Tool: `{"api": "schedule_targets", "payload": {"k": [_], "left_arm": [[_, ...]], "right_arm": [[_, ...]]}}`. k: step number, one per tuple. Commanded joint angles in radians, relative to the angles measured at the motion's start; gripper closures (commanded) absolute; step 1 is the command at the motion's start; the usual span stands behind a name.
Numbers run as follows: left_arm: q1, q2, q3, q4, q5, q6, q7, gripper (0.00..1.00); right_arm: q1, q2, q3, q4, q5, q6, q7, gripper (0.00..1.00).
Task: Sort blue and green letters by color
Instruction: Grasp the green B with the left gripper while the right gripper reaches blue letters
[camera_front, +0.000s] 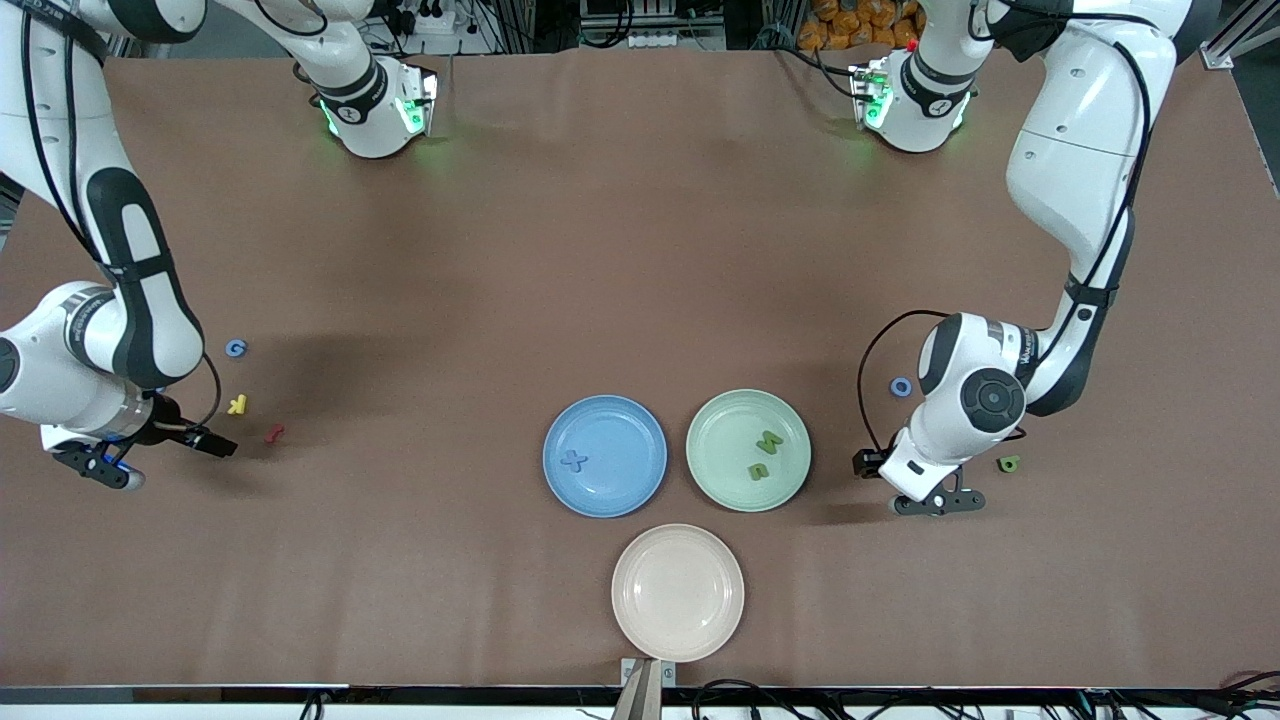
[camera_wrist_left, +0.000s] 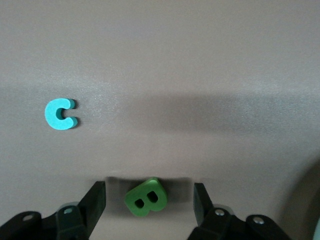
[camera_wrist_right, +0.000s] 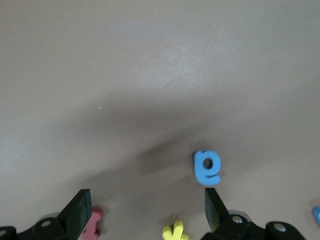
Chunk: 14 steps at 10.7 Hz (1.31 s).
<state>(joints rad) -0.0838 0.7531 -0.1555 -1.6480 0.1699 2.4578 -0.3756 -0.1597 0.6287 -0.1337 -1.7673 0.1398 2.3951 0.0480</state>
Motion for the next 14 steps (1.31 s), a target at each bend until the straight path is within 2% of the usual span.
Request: {"api": "schedule_targets", "payload": {"k": [1,2,3,5,8,10,11,12,13,14], "left_arm": [[0.01,0.014,-0.013,0.001,-0.029,0.036,-0.005,0.3],[0.01,0.014,-0.013,0.001,-0.038,0.036,-0.006,0.35],[0.01,0.014,-0.013,-0.003,-0.047,0.036,-0.005,0.46],[0.01,0.012,-0.013,-0.007,-0.052,0.036,-0.006,0.5],[0.013,0.005,-0.013,-0.026,-0.052,0.046,-0.006,0.51],[0.013,0.005,-0.012,-0.03,-0.05,0.053,-0.005,0.58],[0.012,0.006,-0.012,-0.03,-0.05,0.053,-0.005,0.6],[0.01,0.006,-0.012,-0.03,-0.05,0.053,-0.005,0.62],[0.009,0.006,-0.012,-0.03,-0.049,0.053,-0.005,0.65],[0.009,0.006,-0.012,-0.03,-0.047,0.053,-0.005,0.68]], "right_arm": [[-0.061,0.066,0.011,0.084,0.015,-0.007,-0.112,0.0],[-0.072,0.074,0.012,0.091,0.017,-0.007,-0.134,0.0],[-0.075,0.077,0.011,0.091,0.017,-0.007,-0.134,0.0],[-0.08,0.086,0.011,0.091,0.018,-0.007,-0.134,0.0],[-0.08,0.101,0.011,0.092,0.015,-0.002,-0.135,0.0],[-0.078,0.108,0.011,0.092,0.015,-0.002,-0.137,0.0],[-0.078,0.108,0.012,0.092,0.015,-0.001,-0.161,0.14],[-0.078,0.108,0.011,0.092,0.015,-0.002,-0.213,0.77],[-0.083,0.109,0.011,0.092,0.015,-0.001,-0.255,1.0],[-0.095,0.109,0.011,0.092,0.017,0.001,-0.278,1.0]]}}
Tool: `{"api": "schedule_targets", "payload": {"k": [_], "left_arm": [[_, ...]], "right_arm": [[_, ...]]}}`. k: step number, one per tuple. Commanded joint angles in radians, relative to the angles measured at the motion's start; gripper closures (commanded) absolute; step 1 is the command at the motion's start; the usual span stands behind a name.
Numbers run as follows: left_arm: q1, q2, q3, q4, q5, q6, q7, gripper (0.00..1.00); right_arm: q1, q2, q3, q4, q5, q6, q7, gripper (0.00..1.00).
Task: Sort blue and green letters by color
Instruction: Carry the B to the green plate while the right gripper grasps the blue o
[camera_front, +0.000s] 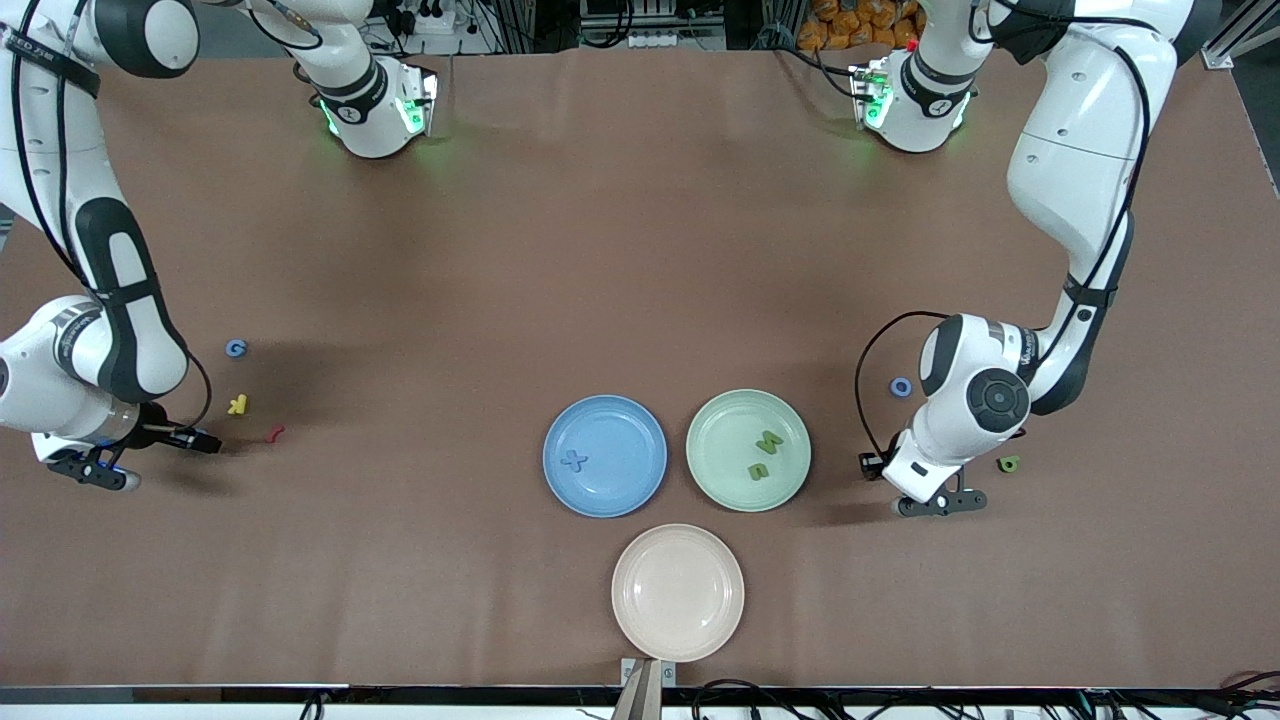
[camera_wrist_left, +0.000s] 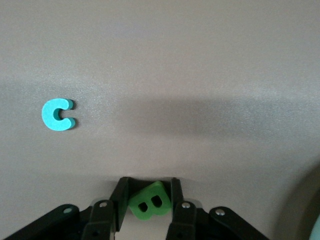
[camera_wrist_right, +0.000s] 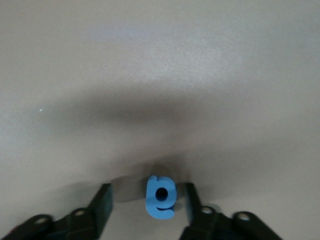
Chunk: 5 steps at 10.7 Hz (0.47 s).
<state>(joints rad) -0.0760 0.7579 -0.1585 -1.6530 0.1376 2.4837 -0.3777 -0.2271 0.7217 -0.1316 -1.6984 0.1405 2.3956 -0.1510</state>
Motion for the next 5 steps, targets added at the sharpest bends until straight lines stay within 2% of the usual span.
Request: {"api": "schedule_targets", "payload": {"k": [1,5], "left_arm": [[0.001,0.001,-0.009,-0.025,-0.015,0.027,-0.001,0.69],[-0.002,-0.031,-0.007,-0.014,-0.023,0.011,0.005,0.75]], "right_arm": [[-0.031,0.016,0.01,0.022,0.016,0.004,-0.082,1.0],[-0.023,0.01,0.01,0.022,0.019,-0.006,-0.094,1.0]]}}
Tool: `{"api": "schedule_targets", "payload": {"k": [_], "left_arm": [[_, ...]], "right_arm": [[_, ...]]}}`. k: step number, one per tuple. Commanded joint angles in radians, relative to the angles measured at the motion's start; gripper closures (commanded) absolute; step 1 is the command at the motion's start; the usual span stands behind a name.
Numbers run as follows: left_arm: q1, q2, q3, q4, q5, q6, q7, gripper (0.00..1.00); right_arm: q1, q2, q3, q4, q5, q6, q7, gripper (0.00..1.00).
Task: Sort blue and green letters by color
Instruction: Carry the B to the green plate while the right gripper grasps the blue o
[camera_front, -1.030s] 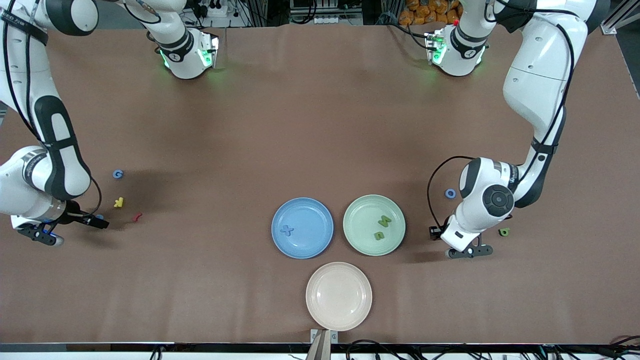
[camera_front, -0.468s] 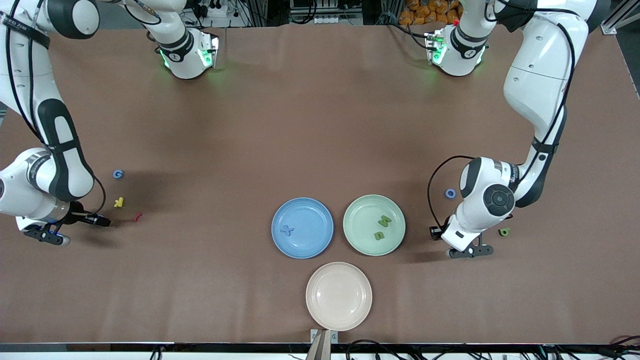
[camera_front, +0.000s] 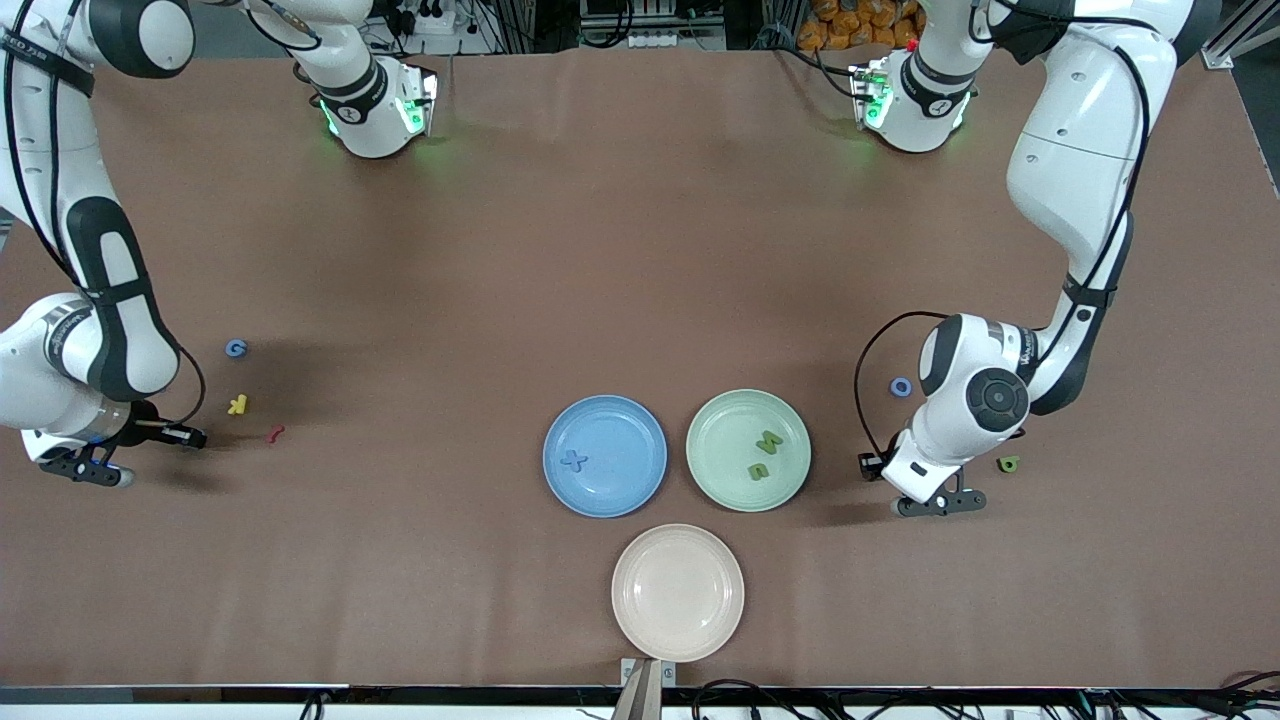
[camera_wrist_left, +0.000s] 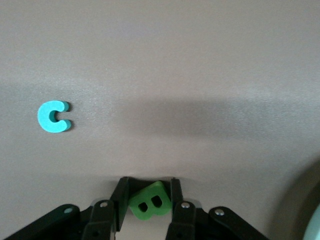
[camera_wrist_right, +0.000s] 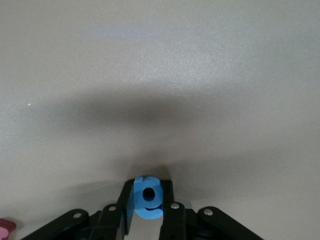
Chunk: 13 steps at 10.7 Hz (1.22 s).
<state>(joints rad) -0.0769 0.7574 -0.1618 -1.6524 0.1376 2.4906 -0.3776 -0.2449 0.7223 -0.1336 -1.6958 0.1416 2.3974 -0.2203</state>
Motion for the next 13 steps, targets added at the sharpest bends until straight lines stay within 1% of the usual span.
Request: {"api": "schedule_targets", "payload": {"k": [1,3,5,6,7,9,12,13], "left_arm": [[-0.007,-0.039,-0.004,-0.012,-0.024,-0.019,0.003,0.76],[-0.023,-0.064,0.001,-0.003,-0.048,-0.068,0.002,0.76],[-0.059,-0.089,0.007,-0.003,-0.108,-0.093,-0.012,0.76],[-0.093,-0.095,0.011,-0.001,-0.127,-0.099,-0.051,0.76],[-0.122,-0.101,0.013,0.009,-0.128,-0.107,-0.117,0.76],[-0.199,-0.096,0.013,0.028,-0.13,-0.111,-0.27,0.76],[-0.285,-0.083,0.022,0.066,-0.13,-0.111,-0.429,0.76],[-0.302,-0.079,0.025,0.068,-0.128,-0.111,-0.446,0.55]], "right_arm": [[0.004,0.005,0.012,0.021,0.018,-0.009,-0.022,1.0],[0.044,-0.003,0.015,0.045,0.026,-0.035,-0.01,1.0],[0.093,-0.004,0.017,0.111,0.03,-0.16,0.045,1.0],[0.12,-0.004,0.023,0.145,0.03,-0.222,0.082,1.0],[0.145,-0.004,0.025,0.163,0.032,-0.245,0.125,1.0],[0.215,-0.003,0.031,0.183,0.032,-0.245,0.223,1.0],[0.323,-0.001,0.031,0.199,0.033,-0.244,0.378,1.0],[0.355,-0.003,0.032,0.211,0.033,-0.245,0.434,1.0]]}}
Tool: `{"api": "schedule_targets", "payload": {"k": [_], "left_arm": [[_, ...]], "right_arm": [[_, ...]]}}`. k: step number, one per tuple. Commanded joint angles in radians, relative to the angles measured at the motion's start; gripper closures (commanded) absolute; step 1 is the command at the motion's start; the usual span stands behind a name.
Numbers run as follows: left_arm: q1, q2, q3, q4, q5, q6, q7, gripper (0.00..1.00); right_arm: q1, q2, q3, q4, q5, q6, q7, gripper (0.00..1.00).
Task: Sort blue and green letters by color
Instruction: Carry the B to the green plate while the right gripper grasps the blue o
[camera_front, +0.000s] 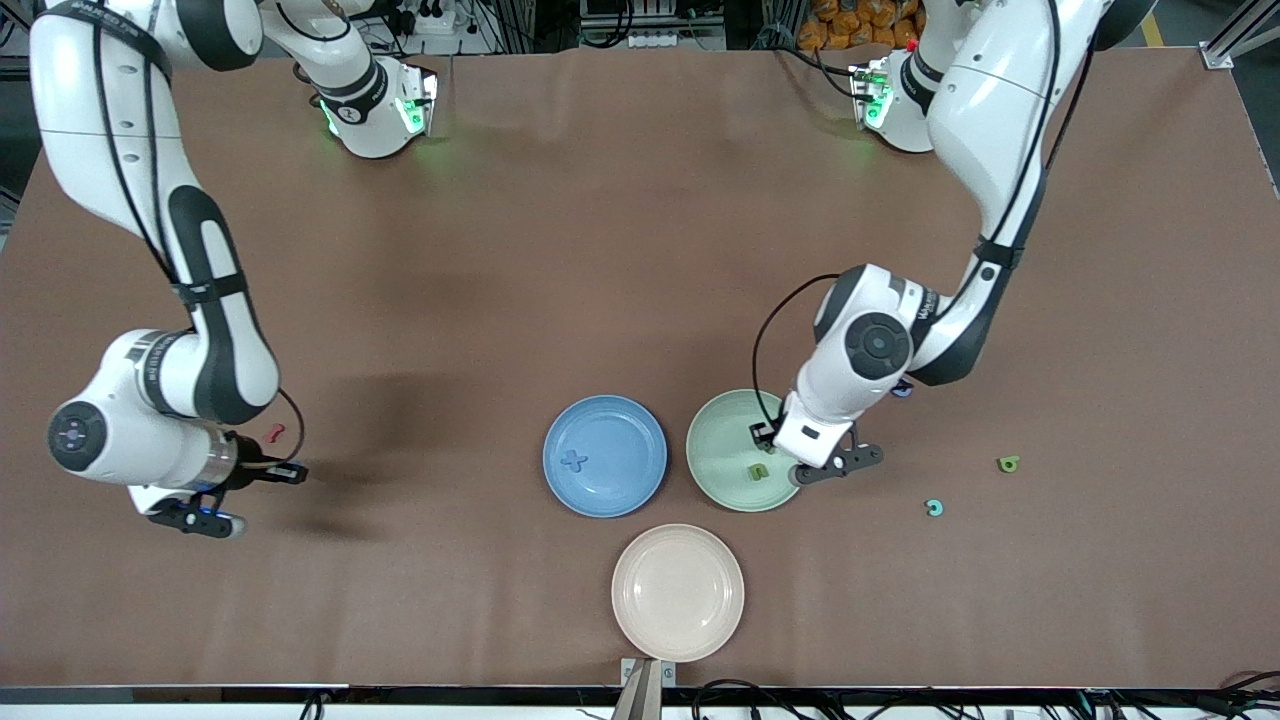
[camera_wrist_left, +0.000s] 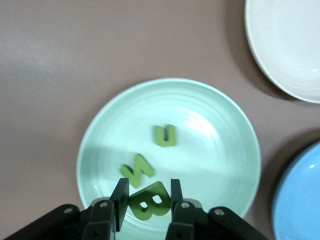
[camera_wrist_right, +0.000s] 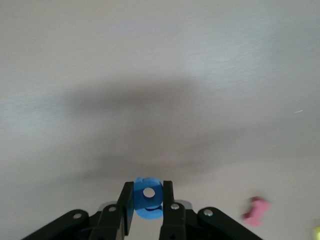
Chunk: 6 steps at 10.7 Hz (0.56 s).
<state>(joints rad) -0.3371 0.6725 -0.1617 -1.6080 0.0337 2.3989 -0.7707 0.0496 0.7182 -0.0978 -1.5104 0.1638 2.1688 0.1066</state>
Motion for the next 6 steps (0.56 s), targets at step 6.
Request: {"api": "schedule_targets", "payload": {"k": [6], "left_arm": [[0.068,-0.03,-0.005,-0.006,0.124,-0.076,0.114,0.0]], "right_arm": [[0.291,0.003,0.009,0.058,0.112,-0.015,0.572,1.0]]}}
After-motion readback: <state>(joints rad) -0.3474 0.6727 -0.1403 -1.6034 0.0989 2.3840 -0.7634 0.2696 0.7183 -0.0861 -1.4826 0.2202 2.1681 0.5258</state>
